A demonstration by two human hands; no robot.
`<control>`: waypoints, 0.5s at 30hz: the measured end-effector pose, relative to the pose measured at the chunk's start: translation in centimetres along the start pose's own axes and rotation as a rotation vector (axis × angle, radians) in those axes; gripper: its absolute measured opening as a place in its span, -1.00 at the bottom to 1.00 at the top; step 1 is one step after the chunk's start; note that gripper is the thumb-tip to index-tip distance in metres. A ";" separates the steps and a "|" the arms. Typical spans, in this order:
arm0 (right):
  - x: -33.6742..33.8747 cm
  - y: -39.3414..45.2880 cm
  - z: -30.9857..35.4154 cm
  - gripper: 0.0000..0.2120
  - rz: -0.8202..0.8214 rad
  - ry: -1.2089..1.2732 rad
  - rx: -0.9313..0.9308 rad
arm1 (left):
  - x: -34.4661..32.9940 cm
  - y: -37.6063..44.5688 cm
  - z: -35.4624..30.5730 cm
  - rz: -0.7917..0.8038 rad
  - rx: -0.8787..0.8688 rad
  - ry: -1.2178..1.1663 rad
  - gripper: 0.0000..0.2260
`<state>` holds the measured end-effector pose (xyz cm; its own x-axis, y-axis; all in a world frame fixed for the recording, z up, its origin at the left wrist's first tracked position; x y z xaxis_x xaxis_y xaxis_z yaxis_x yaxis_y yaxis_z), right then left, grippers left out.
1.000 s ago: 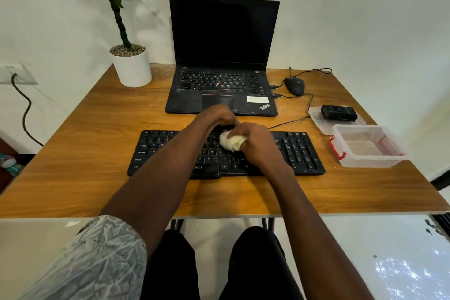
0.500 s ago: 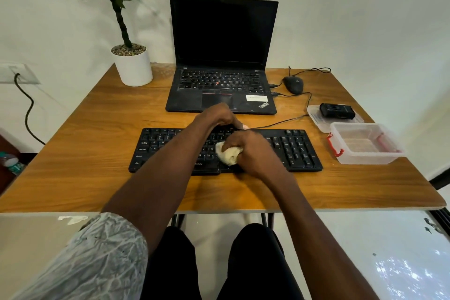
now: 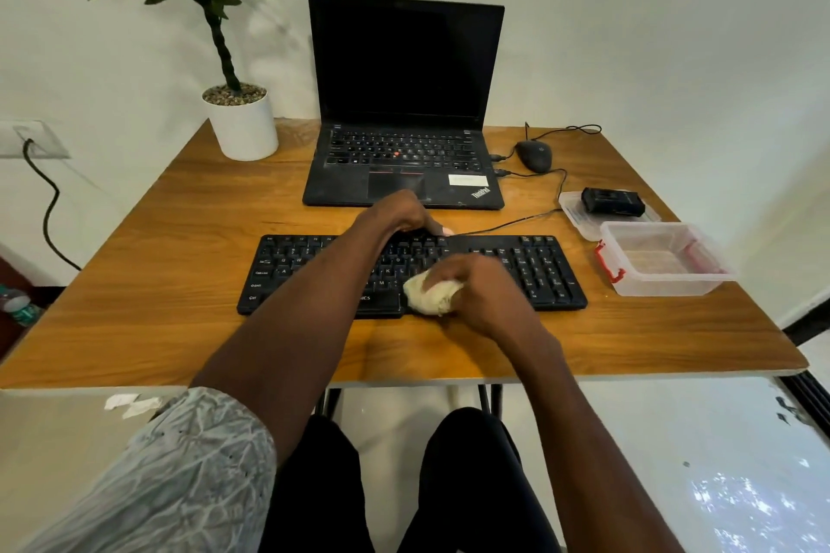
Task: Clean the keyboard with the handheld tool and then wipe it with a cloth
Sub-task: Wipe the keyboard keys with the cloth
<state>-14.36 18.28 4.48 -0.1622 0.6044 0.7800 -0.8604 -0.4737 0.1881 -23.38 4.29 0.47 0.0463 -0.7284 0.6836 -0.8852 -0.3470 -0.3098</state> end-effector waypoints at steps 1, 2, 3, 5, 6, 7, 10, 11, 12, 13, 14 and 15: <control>1.9 0.3 -1.6 -0.70 -0.126 -0.048 -0.098 | 0.0 -0.1 0.0 0.008 0.003 -0.004 -0.54; 3.7 0.1 -2.7 -0.71 -0.248 -0.166 -0.164 | 0.0 -0.2 0.0 0.013 0.009 0.002 -0.54; 4.7 -0.2 -2.9 -0.72 -0.321 -0.264 -0.188 | 0.0 -0.2 0.0 0.018 0.012 0.008 -0.54; 3.7 -0.2 -1.2 -0.73 -0.246 -0.217 -0.073 | 0.0 -0.1 0.0 0.012 0.014 0.007 -0.53; 2.0 -0.5 0.0 -0.73 -0.125 -0.137 0.024 | 0.1 -0.1 0.0 0.006 0.015 0.007 -0.54; 0.6 -1.0 0.9 -0.73 -0.004 -0.080 0.094 | 0.1 0.0 0.0 0.005 0.015 0.009 -0.57; 1.6 -0.8 -1.5 -0.69 -0.023 0.021 -0.058 | 0.0 -0.1 -0.1 0.007 0.018 0.011 -0.72; 3.0 -0.5 -2.9 -0.70 -0.132 -0.031 -0.149 | 0.0 -0.2 0.0 0.004 0.016 0.009 -0.72; 4.2 -0.6 -3.5 -0.70 -0.229 -0.152 -0.197 | 0.0 -0.3 0.0 0.000 0.016 0.007 -0.68; 4.6 -0.8 -3.1 -0.71 -0.274 -0.244 -0.196 | 0.0 -0.2 0.1 0.001 0.017 0.005 -0.64; 4.1 -0.8 -2.0 -0.72 -0.261 -0.258 -0.148 | 0.0 -0.2 0.1 0.000 0.022 0.002 -0.61; 2.7 -0.8 -0.5 -0.73 -0.194 -0.219 -0.072 | 0.0 -0.2 0.1 -0.003 0.020 0.002 -0.59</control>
<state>-14.30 20.62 6.19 0.1097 0.5232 0.8451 -0.8983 -0.3117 0.3096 -23.17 4.32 0.45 0.0482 -0.7263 0.6857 -0.8756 -0.3610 -0.3209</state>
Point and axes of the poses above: each hand's wrist, its own y-axis towards the middle knuckle, its own x-axis out of the back of the hand, z = x × y, the point moved 10 cm from there along y, towards the middle knuckle, and after that the axes turned 9 degrees about -z, right-handed, at the moved point
